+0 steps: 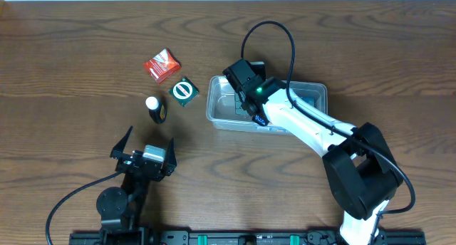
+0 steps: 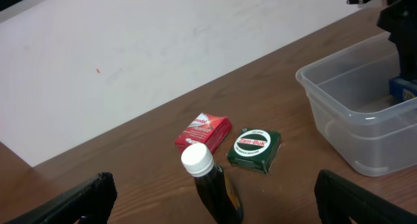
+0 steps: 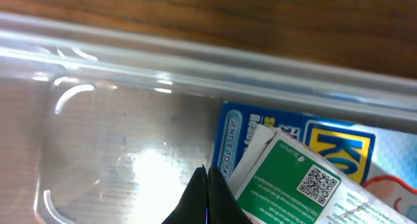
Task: Pack container
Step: 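Release the Panadol box and press it flat beside the blue box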
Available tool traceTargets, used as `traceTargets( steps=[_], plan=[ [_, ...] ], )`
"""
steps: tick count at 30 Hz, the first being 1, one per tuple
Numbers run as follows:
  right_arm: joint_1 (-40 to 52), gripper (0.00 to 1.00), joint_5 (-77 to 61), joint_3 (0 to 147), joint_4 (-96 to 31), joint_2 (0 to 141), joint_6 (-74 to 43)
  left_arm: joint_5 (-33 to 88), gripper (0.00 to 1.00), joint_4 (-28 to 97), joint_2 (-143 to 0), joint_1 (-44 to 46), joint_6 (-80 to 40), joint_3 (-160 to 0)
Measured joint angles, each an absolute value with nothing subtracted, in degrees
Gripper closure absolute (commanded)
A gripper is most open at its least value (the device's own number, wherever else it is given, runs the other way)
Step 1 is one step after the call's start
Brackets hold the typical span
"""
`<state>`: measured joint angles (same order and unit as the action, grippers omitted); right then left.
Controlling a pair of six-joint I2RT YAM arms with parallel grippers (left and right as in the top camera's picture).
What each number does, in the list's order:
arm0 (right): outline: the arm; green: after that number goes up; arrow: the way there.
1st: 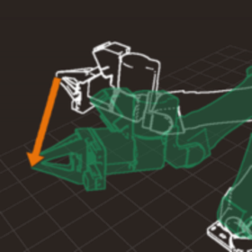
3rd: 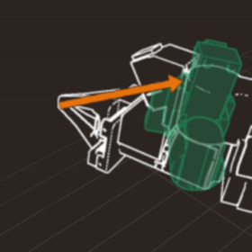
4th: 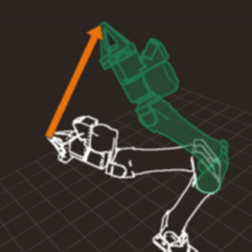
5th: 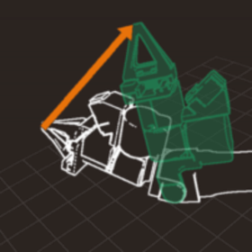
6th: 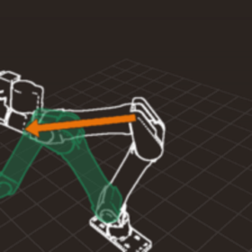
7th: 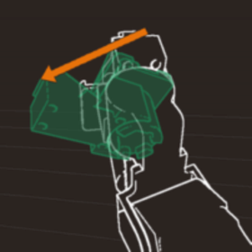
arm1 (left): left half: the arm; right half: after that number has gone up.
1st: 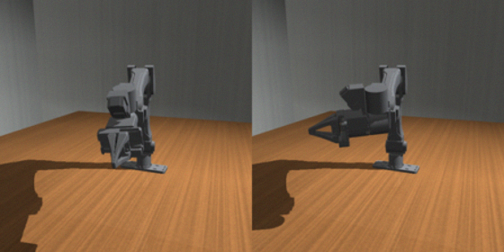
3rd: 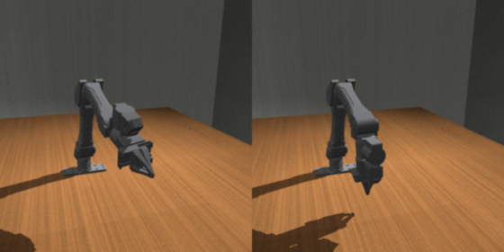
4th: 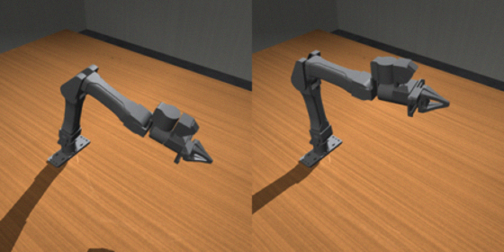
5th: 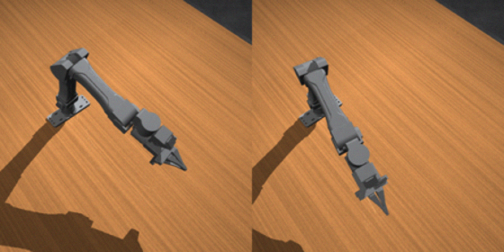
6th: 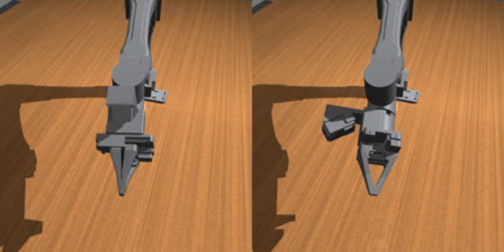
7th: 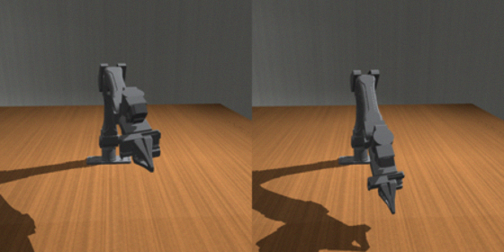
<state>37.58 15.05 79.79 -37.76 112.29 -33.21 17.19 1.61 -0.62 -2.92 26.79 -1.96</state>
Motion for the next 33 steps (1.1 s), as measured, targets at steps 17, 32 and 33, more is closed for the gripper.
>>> traceTargets(
  steps=[17,32,33],
  plan=[
    [37.6,0.99,13.9,79.8,-44.8,112.3,-32.9,17.2,0.02,1.6,-0.6,-2.9,26.8,-2.0],
    [37.6,0.99,13.2,79.8,-48.8,112.3,-32.8,17.2,0.02,1.6,-0.6,-2.9,26.8,-2.0],
    [37.6,0.99,13.2,79.8,-48.7,112.3,-32.8,17.2,0.02,1.6,-0.6,-2.9,26.8,-2.0]
  ],
)
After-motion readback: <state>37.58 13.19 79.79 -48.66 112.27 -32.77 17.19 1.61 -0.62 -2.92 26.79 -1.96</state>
